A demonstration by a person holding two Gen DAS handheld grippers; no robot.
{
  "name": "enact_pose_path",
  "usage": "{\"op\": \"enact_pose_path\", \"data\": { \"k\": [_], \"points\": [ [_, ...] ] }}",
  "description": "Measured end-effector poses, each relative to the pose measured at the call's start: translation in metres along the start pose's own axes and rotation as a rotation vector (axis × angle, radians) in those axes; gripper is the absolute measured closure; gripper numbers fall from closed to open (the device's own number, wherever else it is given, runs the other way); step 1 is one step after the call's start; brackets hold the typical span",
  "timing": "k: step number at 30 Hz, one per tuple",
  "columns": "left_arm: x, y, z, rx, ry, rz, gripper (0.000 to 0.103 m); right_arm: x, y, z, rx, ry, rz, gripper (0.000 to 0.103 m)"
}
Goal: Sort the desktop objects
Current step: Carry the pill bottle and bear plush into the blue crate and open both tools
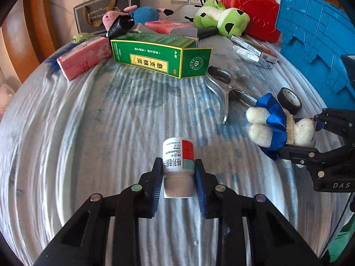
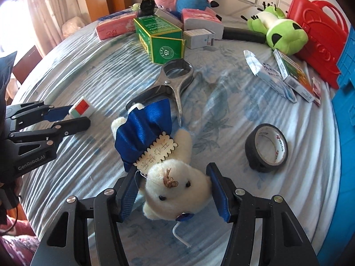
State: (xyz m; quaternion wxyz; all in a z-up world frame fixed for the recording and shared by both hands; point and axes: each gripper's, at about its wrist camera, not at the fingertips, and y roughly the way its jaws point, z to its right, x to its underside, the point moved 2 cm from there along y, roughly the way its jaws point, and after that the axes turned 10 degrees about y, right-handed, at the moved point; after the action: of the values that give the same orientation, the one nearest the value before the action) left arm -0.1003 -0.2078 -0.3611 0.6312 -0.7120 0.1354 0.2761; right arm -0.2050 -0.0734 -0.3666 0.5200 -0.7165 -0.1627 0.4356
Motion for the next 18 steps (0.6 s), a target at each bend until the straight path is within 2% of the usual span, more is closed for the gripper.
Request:
{"op": "enact_pose_path", "data": {
  "k": [5,10,18],
  "points": [
    [-0.017,-0.022,0.001,-0.029,0.06,0.064,0.076,-0.003,-0.013,-0.002,0.009,0.026,0.039,0.044],
    [-0.045,-0.05,0.002,-0.033,0.127,0.145,0.076,-0.01,-0.043,-0.001,0.016,0.07,0.099,0.044],
    [-0.1,-0.102,0.017,-0.014,0.248,0.283,0.076,-0.03,-0.138,0.006,0.059,0.185,0.297,0.044]
  ]
}}
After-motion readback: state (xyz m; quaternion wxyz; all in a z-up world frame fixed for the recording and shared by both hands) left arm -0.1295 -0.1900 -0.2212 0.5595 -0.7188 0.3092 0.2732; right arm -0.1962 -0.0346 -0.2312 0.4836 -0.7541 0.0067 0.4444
